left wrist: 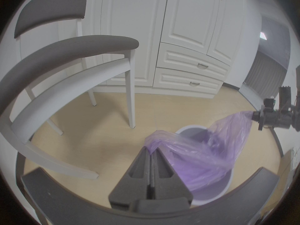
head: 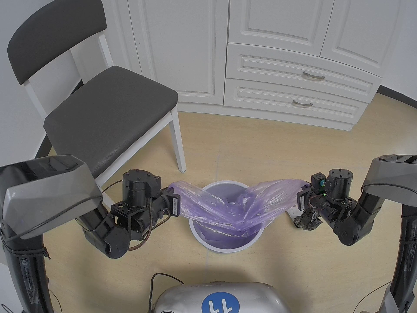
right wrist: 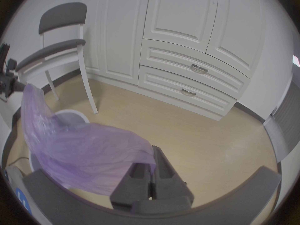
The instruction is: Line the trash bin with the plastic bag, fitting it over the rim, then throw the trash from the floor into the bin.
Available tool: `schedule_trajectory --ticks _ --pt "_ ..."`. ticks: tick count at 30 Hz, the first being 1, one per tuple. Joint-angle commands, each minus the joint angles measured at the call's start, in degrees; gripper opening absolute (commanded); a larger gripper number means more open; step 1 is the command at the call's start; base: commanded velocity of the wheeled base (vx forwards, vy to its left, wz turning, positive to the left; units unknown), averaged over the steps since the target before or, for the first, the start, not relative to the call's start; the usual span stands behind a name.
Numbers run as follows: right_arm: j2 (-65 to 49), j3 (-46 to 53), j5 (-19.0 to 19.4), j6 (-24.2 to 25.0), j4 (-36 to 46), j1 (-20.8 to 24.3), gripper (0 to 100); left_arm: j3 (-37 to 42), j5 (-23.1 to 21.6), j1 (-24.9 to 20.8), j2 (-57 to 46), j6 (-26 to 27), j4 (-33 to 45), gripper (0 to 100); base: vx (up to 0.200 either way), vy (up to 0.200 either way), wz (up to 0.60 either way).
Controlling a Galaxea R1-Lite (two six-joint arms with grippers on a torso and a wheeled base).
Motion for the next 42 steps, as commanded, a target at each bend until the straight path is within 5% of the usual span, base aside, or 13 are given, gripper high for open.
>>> schedule_trajectory --ticks 1,3,8,17,25,42 --pt "-0.6 2.1 0.0 -2.2 0.2 -1.6 0 3.7 -0.1 2.2 -3.5 1.8 0.1 0 0.000 0.000 0.00" --pt "-0.1 4.0 -0.2 -7.3 0.0 -2.7 0 4.0 -0.6 3.3 -2.6 4.1 0.3 0 0.000 0.000 0.00" --pt "-0.5 6.4 -0.2 -8.6 -0.2 -2.3 0 4.8 -1.5 5.4 -0.9 11.4 -0.1 0 0.000 0.000 0.00" --pt "-0.4 11.8 0.1 -17.9 -1.4 -3.6 0 11.9 -3.3 4.6 -1.8 10.0 -5.0 0 0.000 0.000 0.00" --pt "0.9 13.6 0.1 -19.0 -3.9 -3.4 0 15.2 -3.3 1.5 0.6 3.1 -10.6 0 0.000 0.000 0.00" --pt "5.8 16.5 2.1 -22.6 -10.8 -2.4 0 17.7 -5.4 -0.4 6.5 3.0 -15.7 0 0.000 0.000 0.00"
